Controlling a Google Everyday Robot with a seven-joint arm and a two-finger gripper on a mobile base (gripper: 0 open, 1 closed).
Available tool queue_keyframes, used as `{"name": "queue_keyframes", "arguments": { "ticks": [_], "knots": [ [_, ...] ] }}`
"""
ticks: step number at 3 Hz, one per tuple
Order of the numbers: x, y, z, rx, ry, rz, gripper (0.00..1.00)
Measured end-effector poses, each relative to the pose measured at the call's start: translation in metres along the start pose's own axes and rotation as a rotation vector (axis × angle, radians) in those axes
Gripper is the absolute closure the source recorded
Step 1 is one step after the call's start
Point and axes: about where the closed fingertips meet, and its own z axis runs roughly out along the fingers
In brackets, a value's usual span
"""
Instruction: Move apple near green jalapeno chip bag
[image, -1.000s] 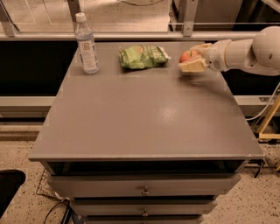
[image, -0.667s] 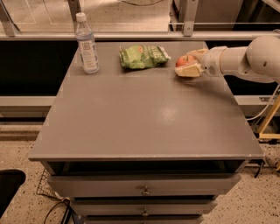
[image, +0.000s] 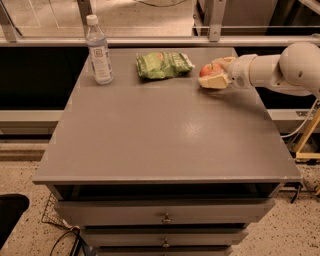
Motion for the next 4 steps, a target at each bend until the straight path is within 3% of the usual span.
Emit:
{"name": "queue_keyframes", "arguments": {
  "ticks": [2,3,4],
  "knots": [
    [-0.0005,0.0035,0.0052,-0.009,-0.001,0.0,0.17],
    [-0.0007,0.0052,0.0079,-0.014,-0.002,0.001,0.0],
    [-0.0007,0.0054,0.0081,-0.014,-0.002,0.001,0.0]
  ]
}}
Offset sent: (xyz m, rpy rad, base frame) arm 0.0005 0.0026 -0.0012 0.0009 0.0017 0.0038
